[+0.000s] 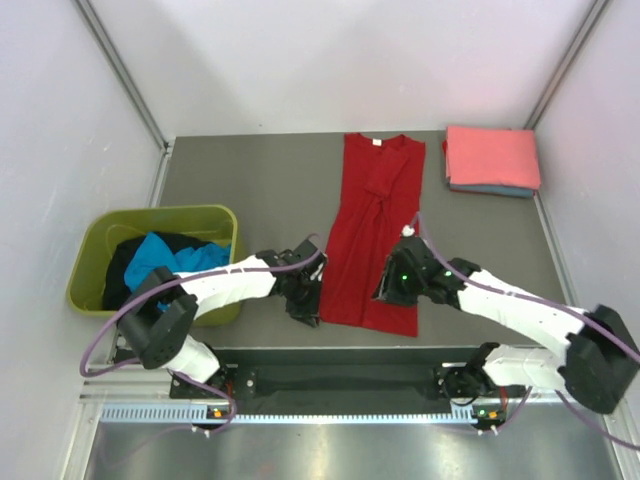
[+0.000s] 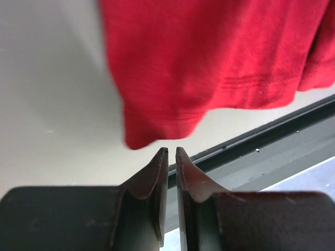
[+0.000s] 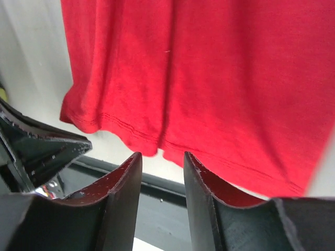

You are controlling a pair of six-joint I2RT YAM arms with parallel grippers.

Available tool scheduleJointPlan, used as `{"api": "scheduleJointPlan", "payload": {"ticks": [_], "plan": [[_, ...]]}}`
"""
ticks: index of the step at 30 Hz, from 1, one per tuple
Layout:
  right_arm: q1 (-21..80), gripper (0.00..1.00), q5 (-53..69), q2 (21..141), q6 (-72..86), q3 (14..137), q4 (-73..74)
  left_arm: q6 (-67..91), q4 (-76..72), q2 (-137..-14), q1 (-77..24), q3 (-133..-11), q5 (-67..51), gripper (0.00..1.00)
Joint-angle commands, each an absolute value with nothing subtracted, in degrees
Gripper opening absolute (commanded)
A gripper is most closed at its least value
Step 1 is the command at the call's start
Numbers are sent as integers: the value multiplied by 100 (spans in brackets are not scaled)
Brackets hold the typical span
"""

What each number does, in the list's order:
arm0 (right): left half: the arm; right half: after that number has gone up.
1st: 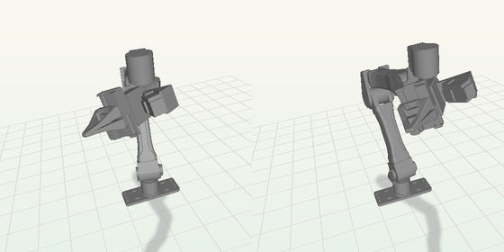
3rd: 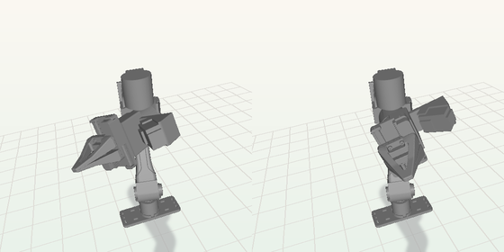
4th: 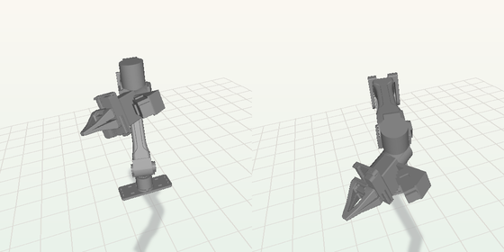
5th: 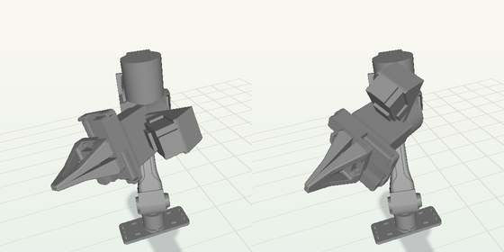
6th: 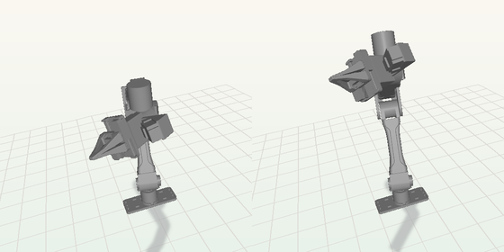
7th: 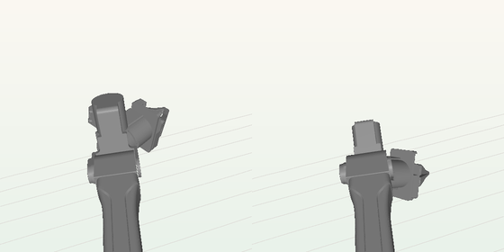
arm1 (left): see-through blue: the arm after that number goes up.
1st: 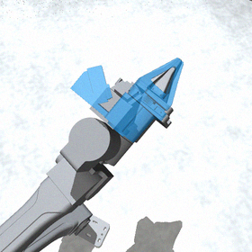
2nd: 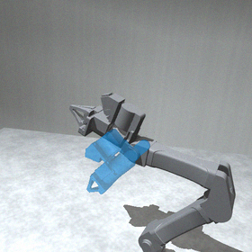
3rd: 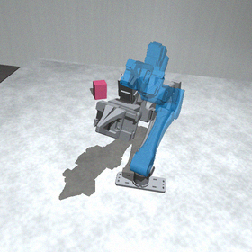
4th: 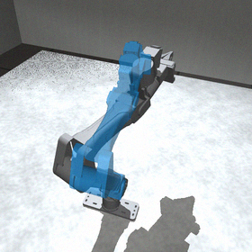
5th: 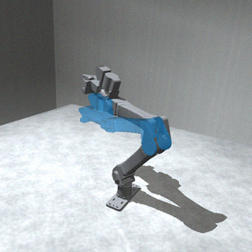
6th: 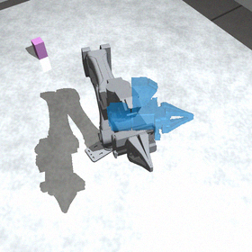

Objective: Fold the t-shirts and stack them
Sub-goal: Fold the tshirt

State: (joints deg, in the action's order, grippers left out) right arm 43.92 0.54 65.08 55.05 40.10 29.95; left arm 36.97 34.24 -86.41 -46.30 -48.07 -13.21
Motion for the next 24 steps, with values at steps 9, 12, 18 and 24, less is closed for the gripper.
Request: {"api": "scheduleJointPlan", "payload": {"ticks": [9, 12, 18, 24], "plan": [[5273, 39, -114, 7998, 5572, 4368, 1635, 4184, 3856, -8245, -4966, -5131, -352, 13], [5388, 39, -114, 8121, 5669, 4333, 1433, 4096, 4226, -7998, -4948, -5439, -53, 13], [5528, 38, -105, 8341, 5818, 4342, 1362, 3867, 4526, -8015, -4799, -5809, 422, 13], [5555, 33, -351, 8280, 5845, 4246, 1626, 3762, 4527, -8051, -4571, -5889, 440, 15]]}}
